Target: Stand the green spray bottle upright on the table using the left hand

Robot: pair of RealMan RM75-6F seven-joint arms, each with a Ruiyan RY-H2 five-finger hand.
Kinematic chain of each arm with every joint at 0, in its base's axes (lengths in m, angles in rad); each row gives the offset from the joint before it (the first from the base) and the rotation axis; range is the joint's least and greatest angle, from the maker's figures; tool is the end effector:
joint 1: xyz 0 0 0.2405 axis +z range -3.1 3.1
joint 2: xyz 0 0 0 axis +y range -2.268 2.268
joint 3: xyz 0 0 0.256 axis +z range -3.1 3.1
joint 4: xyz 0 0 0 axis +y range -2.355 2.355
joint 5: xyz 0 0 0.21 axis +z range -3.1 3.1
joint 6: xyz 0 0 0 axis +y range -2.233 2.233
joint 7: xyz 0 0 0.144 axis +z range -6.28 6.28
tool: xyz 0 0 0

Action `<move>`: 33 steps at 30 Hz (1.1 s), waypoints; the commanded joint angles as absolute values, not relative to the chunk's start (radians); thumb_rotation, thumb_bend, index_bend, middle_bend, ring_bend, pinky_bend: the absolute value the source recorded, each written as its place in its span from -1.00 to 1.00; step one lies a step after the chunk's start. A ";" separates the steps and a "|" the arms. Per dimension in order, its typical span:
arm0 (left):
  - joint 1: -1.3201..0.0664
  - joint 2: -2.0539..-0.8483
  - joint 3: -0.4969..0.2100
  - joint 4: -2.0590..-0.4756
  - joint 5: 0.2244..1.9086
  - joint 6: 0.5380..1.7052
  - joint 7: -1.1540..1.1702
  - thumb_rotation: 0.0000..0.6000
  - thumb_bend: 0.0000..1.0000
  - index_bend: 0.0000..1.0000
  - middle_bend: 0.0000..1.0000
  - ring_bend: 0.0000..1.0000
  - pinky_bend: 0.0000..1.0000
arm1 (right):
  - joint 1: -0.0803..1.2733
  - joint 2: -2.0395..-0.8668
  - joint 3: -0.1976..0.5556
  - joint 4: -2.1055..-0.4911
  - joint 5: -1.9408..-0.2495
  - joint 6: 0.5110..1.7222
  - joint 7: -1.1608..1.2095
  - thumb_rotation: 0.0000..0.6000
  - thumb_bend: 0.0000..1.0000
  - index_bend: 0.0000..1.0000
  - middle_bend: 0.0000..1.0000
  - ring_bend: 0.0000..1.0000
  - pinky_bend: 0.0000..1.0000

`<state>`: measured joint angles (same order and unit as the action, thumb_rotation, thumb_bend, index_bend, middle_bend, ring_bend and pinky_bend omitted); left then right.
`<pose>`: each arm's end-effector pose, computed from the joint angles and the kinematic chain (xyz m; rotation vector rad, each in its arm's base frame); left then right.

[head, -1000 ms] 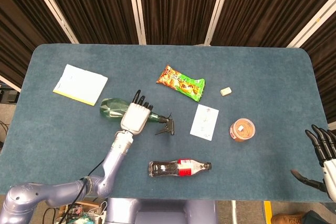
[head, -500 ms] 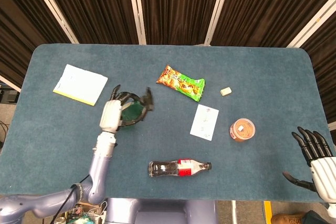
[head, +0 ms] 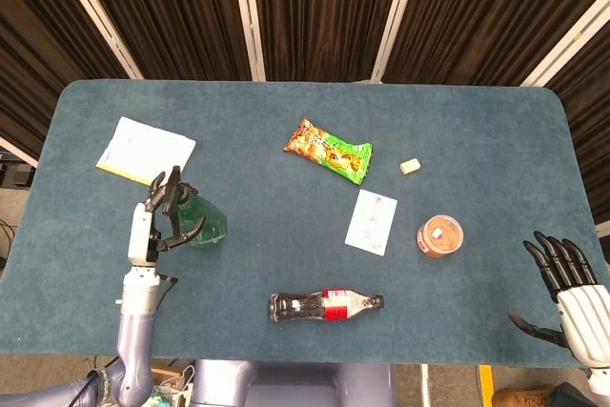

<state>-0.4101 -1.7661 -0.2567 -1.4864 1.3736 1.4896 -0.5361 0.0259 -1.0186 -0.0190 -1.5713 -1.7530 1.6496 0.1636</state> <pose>-0.1647 0.2805 0.0095 -0.8843 -1.5371 -1.9241 -0.2977 -0.1451 0.1897 1.5220 -0.8150 1.0700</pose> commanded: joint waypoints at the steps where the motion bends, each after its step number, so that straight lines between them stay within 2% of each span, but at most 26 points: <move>1: -0.393 -1.788 -0.239 -1.434 1.412 1.519 -0.592 1.00 0.16 0.47 0.17 -0.47 -0.97 | 0.027 -1.019 -0.019 -1.572 -1.752 1.648 0.162 1.00 -0.79 -1.00 -1.00 -1.00 -0.92; 5: -0.390 -1.819 -0.232 -1.374 1.424 1.526 -0.612 1.00 0.16 0.46 0.14 -0.47 -0.97 | 0.032 -1.014 -0.025 -1.572 -1.759 1.638 0.174 1.00 -0.79 -1.00 -1.00 -1.00 -0.92; 33: -0.395 -1.875 -0.218 -1.254 1.451 1.500 -0.616 1.00 0.08 0.38 0.05 -0.47 -0.97 | 0.038 -1.017 -0.025 -1.572 -1.755 1.633 0.170 1.00 -0.79 -1.00 -1.00 -1.00 -0.92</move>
